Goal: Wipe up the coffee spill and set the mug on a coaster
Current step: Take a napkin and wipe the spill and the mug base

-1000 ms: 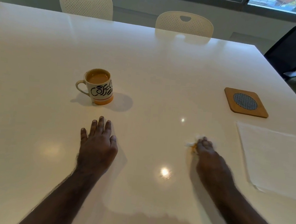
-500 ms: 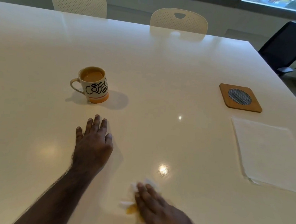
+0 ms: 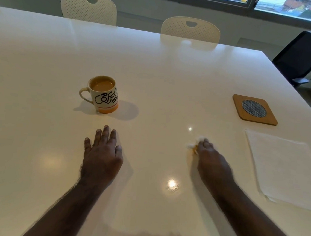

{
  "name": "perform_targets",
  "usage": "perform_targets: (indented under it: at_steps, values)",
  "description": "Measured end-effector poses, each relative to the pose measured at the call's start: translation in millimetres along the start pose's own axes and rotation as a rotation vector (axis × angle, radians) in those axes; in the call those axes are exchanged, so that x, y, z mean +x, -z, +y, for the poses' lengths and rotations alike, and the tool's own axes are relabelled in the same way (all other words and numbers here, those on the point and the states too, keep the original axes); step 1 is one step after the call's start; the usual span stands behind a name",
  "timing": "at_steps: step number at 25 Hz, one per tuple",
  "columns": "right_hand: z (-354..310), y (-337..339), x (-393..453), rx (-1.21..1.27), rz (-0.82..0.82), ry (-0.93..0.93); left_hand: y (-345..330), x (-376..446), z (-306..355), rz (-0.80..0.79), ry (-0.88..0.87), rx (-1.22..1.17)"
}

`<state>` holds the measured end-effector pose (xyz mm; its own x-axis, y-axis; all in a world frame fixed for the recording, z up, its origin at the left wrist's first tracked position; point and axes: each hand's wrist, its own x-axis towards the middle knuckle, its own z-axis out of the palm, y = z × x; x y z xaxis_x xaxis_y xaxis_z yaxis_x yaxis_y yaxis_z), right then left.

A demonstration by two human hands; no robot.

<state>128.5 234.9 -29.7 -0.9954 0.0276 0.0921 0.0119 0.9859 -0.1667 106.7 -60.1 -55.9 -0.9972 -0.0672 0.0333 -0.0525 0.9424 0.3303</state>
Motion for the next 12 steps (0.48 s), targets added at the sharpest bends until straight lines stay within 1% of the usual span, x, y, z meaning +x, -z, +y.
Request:
perform_targets:
  at_steps: [3,6,8,10,12]
  values:
    - [-44,-11,56,0.005,0.041,0.106,1,0,1,-0.008,0.0,0.002]
    - [-103,-24,91,0.099,-0.009,0.198,2,1,1,-0.03,0.003,-0.008]
    - [-135,-31,95,0.043,-0.064,0.278,3,2,0,-0.042,-0.006,-0.007]
    - [-151,-33,88,-0.031,-0.113,0.368,3,2,-1,-0.048,-0.011,0.0]
    - [-144,-28,84,-0.065,-0.102,0.398,4,2,0,-0.048,-0.011,-0.006]
